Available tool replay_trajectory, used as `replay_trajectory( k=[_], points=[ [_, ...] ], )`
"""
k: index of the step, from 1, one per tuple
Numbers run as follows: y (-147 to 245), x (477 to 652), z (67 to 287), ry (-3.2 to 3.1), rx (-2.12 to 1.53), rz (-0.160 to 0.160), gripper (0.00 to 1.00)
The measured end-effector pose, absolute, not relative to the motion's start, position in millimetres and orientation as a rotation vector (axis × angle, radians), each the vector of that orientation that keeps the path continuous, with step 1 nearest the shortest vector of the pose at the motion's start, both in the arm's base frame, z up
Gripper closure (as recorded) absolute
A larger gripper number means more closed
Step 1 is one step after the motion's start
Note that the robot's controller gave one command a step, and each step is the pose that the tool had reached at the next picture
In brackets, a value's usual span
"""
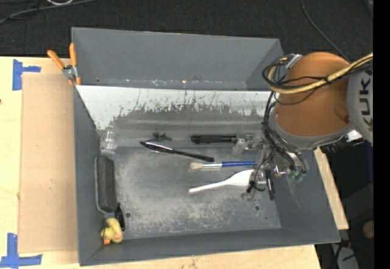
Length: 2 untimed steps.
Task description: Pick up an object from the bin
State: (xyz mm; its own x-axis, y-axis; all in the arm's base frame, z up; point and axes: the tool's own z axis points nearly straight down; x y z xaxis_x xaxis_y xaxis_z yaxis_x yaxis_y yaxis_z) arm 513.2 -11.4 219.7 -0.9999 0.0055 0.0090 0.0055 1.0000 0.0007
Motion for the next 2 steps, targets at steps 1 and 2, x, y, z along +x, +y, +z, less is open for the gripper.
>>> replay_trajectory(
  k=[1,2],
  points=[
    [-11,514.7,223,-3.14,-0.008,-0.001,0.0],
    [-43,541.4,141,-3.142,0.063,-0.001,0.0]
  ],
)
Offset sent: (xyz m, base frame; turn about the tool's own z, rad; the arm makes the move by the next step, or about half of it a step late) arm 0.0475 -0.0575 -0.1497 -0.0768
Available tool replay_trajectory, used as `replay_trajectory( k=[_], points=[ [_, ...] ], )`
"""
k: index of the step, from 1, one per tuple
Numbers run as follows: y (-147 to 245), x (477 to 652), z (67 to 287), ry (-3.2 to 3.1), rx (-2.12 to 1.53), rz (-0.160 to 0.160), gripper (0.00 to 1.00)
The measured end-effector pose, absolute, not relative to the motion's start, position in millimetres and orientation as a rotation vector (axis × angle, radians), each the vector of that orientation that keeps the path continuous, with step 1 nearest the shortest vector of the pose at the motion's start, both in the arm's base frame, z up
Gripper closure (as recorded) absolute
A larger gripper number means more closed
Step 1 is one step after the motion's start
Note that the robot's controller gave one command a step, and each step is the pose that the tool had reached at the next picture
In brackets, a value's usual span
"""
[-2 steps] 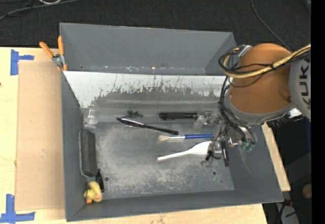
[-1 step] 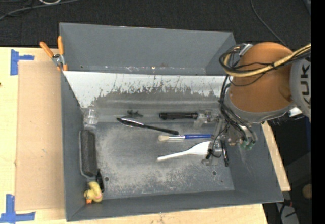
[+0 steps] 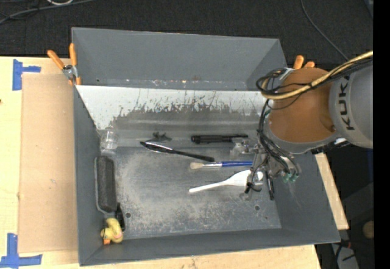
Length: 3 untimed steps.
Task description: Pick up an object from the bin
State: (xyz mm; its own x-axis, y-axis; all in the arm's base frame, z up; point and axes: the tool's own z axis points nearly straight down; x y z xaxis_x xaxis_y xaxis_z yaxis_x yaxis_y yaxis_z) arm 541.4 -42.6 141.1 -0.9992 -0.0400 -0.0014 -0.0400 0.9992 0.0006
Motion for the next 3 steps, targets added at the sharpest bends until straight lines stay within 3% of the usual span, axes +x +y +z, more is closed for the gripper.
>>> replay_trajectory(
  k=[1,2,3],
  points=[
    [-55.7,562.1,67.7,3.136,-0.077,0.004,0.0],
    [-60.8,554.2,69.8,3.119,-0.364,0.002,0.0],
    [-57.9,559.6,69.4,3.132,-0.145,0.004,0.0]
  ],
)
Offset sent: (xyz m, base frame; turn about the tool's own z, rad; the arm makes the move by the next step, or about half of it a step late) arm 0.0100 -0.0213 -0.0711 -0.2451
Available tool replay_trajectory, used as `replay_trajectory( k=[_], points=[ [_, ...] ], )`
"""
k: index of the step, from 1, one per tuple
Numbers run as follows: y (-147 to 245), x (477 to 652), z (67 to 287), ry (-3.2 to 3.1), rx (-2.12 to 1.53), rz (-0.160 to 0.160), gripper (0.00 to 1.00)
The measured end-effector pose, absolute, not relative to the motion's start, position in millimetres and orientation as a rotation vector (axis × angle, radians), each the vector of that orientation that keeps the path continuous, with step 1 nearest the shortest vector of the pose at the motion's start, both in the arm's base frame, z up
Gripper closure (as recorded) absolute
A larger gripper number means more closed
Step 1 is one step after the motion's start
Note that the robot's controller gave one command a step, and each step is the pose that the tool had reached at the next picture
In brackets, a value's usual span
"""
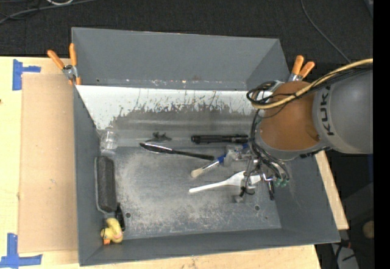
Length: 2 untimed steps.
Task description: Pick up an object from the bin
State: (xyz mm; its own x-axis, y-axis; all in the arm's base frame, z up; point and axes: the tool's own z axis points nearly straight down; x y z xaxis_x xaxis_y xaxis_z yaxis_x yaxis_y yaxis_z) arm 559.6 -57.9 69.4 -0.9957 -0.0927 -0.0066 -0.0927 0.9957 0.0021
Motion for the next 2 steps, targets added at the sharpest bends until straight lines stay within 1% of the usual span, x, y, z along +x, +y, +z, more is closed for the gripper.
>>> replay_trajectory(
  k=[1,2],
  points=[
    [-61.1,552.8,69.2,3.112,-0.423,0.003,1.0],
    [-61.1,552.8,69.2,3.112,-0.423,0.003,1.0]
  ],
)
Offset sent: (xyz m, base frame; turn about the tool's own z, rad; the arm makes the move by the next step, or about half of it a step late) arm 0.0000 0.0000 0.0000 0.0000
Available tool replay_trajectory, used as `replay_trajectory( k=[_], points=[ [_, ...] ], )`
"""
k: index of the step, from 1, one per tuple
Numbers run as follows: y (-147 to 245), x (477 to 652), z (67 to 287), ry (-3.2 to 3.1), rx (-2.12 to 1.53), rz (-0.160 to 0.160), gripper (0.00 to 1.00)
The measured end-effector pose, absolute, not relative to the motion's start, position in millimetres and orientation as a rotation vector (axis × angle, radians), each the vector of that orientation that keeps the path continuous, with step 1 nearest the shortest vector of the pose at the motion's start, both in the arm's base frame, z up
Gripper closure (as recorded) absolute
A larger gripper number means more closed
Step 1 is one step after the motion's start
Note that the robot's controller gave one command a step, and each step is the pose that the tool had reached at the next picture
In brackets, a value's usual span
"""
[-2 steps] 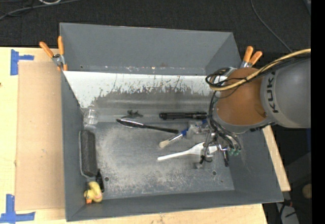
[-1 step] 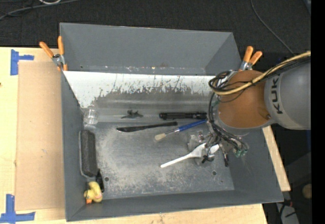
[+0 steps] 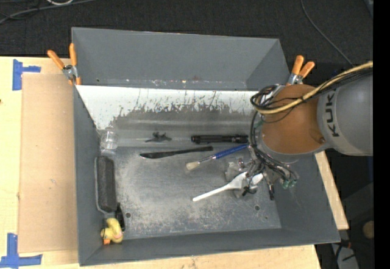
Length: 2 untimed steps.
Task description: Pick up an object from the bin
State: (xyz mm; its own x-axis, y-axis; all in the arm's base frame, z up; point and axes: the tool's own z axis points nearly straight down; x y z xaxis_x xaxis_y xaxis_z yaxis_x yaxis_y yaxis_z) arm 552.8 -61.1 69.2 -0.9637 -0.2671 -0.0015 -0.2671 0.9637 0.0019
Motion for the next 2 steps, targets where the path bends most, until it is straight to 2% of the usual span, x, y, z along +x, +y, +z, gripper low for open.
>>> replay_trajectory(
  k=[2],
  points=[
    [-59,551.7,122,3.115,-0.422,0.006,1.0]
  ],
)
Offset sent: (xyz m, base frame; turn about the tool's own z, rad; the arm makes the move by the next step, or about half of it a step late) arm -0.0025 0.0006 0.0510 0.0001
